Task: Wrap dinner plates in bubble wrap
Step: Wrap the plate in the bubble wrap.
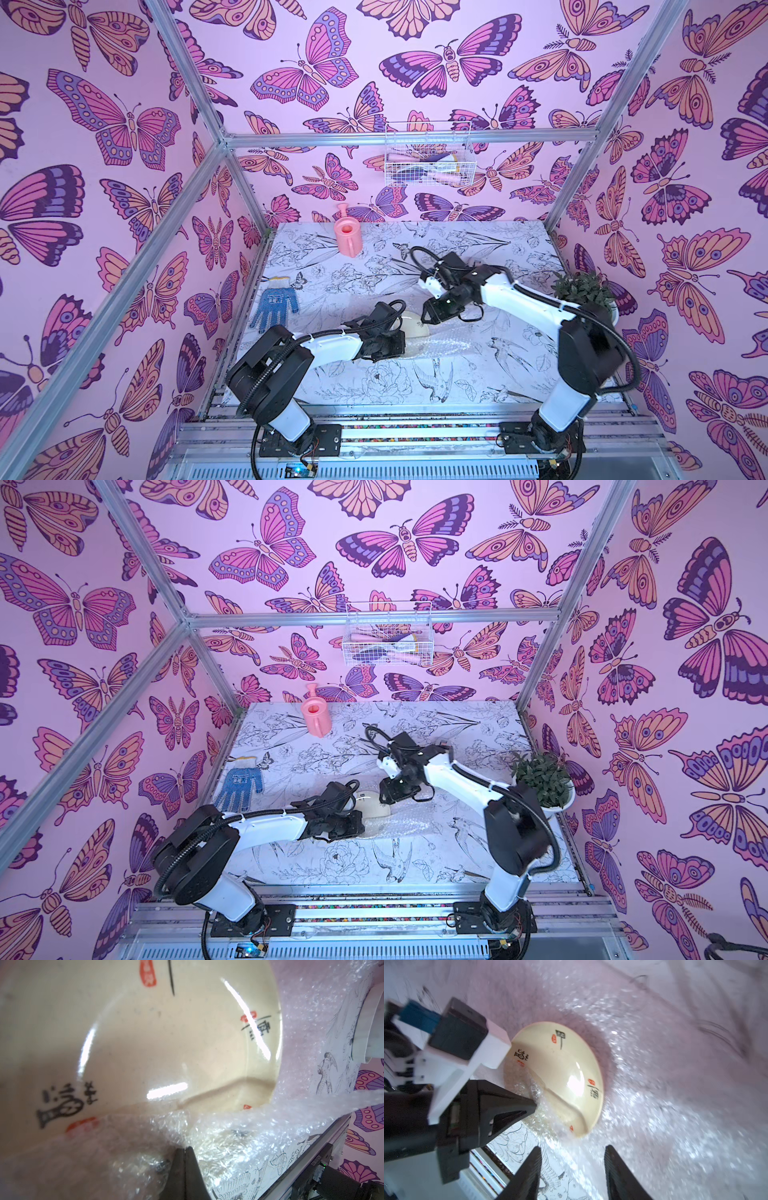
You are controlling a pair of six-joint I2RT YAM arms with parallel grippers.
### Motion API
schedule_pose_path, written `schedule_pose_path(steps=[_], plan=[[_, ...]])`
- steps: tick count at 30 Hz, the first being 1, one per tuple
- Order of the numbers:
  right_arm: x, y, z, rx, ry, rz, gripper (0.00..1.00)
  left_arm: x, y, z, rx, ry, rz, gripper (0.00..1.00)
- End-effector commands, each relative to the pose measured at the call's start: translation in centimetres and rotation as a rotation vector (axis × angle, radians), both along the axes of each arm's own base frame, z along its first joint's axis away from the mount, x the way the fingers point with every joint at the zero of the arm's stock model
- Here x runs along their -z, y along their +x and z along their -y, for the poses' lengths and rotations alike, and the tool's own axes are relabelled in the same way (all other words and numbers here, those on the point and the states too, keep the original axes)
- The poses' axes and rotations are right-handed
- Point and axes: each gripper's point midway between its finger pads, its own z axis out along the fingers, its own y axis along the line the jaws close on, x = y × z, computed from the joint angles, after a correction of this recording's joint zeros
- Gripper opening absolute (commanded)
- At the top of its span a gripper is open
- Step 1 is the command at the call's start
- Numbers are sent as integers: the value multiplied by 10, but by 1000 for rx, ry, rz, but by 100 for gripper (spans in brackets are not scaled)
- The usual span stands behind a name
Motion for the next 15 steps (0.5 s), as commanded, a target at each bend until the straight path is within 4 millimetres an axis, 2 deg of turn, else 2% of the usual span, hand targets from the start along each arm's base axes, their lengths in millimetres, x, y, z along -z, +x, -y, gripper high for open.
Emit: schedule_pose_path(steps=[1, 5, 10, 12, 15], plan=[[2, -7, 43, 271, 48, -66, 52, 18, -11, -17, -20, 75, -47, 0], [8, -35, 70, 369, 158, -107, 59, 19, -14, -20, -27, 75, -55, 0], [43, -62, 76, 420, 208, -214, 65, 20, -15, -20, -30, 76, -59, 0], [53, -64, 76, 445, 232, -240, 67, 20, -15, -21, -30, 78, -63, 0], [62, -56, 79, 517, 328, -268, 69, 22, -15, -22, -32, 85, -68, 0]])
